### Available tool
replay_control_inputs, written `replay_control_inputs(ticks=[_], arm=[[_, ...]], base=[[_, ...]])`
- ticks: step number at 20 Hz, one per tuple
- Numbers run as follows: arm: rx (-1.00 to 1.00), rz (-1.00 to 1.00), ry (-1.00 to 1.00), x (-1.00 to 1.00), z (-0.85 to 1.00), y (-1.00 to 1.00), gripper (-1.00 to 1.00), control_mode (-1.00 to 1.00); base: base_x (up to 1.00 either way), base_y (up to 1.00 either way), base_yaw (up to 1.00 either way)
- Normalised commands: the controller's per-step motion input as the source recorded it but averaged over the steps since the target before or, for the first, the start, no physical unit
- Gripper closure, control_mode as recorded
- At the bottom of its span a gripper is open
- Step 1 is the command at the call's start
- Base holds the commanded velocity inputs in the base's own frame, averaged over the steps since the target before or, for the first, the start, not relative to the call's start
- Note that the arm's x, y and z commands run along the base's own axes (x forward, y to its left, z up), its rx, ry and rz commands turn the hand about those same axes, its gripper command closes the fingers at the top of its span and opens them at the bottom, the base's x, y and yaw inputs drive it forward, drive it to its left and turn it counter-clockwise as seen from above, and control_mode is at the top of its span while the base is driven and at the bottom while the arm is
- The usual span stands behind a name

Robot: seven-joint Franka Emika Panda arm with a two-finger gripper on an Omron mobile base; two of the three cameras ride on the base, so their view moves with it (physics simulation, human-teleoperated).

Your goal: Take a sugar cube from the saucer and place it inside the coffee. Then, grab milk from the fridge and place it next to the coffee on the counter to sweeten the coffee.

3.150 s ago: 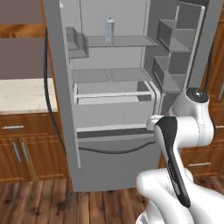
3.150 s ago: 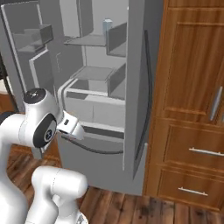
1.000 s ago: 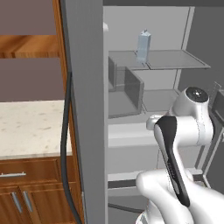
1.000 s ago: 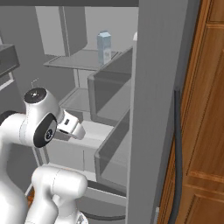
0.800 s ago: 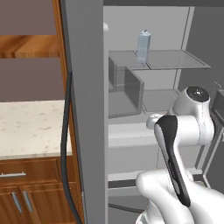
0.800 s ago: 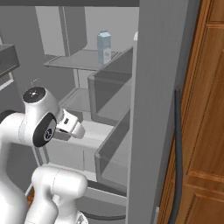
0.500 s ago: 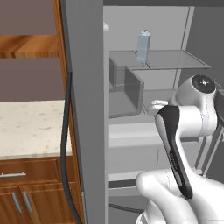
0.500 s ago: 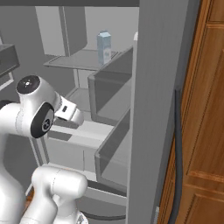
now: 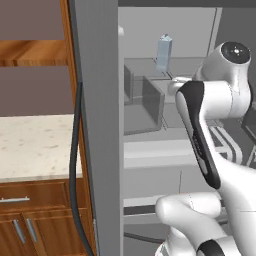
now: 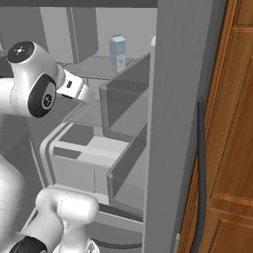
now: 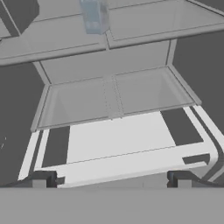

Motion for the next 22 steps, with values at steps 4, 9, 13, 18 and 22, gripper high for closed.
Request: replay_control_inputs(ticks=[4,9,13,18,22], arm=[[0.00,-0.02,-0.01,0.19,0.83,-0.04,-1.00,-1.00],[-0.02,0.00,0.00,0.06,0.04,-0.02,-1.00,-1.00],[-0.16,-0.01,-0.17,0.43,-0.17,-0.02,-1.00,-1.00],[-0.01,-0.04,-0.12,0.59,0.01,-0.01,-1.00,-1.00],[0.00,-0.03,-0.04,0.75,0.00,0.00,-1.00,-1.00]], base=[[0.00,0.00,0.00],[0.00,0.00,0.00],[0.00,0.00,0.00],[0.00,0.00,0.00],[0.00,0.00,0.00]])
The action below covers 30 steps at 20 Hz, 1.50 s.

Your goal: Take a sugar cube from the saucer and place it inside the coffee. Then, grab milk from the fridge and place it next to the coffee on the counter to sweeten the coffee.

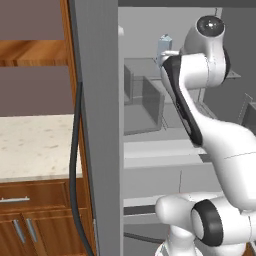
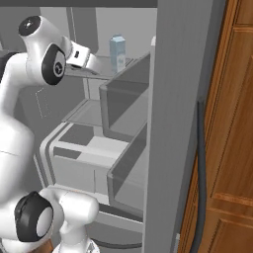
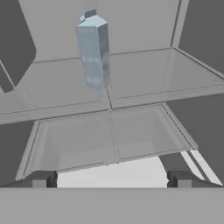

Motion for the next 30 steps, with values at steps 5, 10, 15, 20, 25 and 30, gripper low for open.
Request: replay_control_inputs(ticks=[5,10,15,20,25,30], arm=[[0.00,-0.06,0.00,0.74,0.00,-0.01,-1.00,-1.00],[0.00,-0.05,0.00,0.63,0.00,-0.10,-1.00,-1.00],[0.00,-0.02,0.00,0.53,-0.03,-0.09,-1.00,-1.00],[0.00,-0.02,0.00,0.57,-0.05,-0.04,-1.00,-1.00],[0.00,-0.01,0.00,0.53,0.00,0.00,-1.00,-1.00],[0.00,-0.01,0.00,0.46,0.00,0.00,-1.00,-1.00]], base=[[0.00,0.00,0.00],[0.00,0.00,0.00],[0.00,0.00,0.00],[0.00,0.00,0.00],[0.00,0.00,0.00],[0.00,0.00,0.00]])
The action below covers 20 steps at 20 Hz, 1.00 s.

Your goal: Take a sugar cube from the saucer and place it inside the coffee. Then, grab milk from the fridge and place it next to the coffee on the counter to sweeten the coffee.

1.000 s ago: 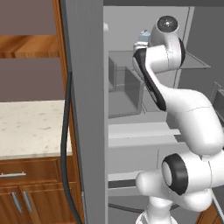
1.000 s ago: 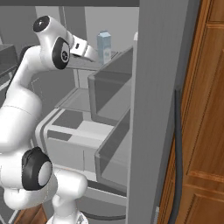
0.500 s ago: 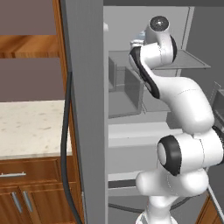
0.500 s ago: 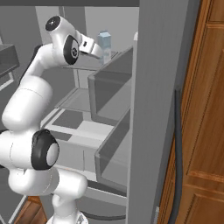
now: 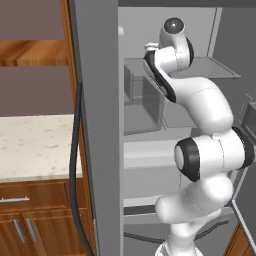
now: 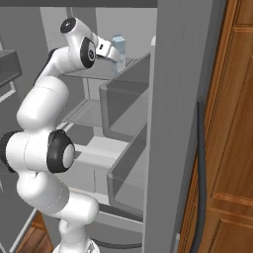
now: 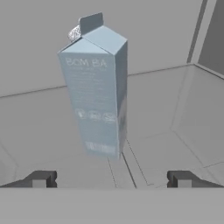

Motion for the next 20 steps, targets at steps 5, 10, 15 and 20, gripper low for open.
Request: replay_control_inputs(ticks=[5,10,15,20], arm=[[0.00,-0.02,0.00,0.41,-0.04,-0.02,-1.00,-1.00],[0.00,-0.04,0.00,0.22,-0.02,-0.09,-1.00,-1.00],[0.00,-0.07,0.00,0.16,-0.04,-0.14,-1.00,-1.00],[0.00,-0.06,0.00,0.10,-0.01,-0.04,-1.00,-1.00]], base=[[0.00,0.00,0.00],[0.00,0.00,0.00],[0.00,0.00,0.00],[0.00,0.00,0.00]])
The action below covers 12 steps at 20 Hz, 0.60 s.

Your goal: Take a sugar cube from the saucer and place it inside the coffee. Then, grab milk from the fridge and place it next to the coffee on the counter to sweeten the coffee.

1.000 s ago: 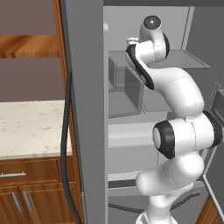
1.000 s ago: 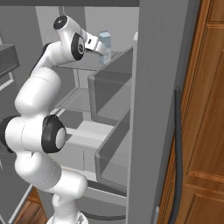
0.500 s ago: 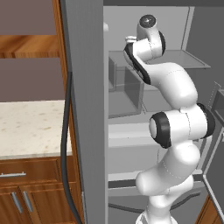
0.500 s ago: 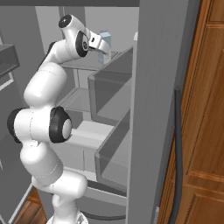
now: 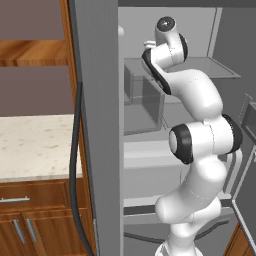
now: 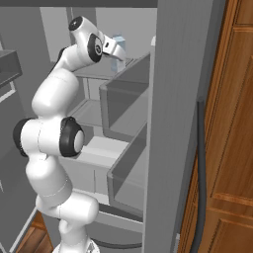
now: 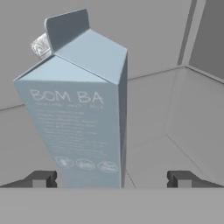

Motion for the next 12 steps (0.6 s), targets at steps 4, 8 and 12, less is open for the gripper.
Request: replay_control_inputs(ticks=[4,8,12], arm=[[0.00,-0.06,-0.02,0.01,0.00,0.00,-1.00,-1.00],[0.00,-0.05,-0.01,0.07,0.00,0.00,-1.00,-1.00],[0.00,-0.04,-0.02,0.08,0.00,0.00,-1.00,-1.00]], base=[[0.00,0.00,0.00],[0.00,0.00,0.00],[0.00,0.00,0.00]])
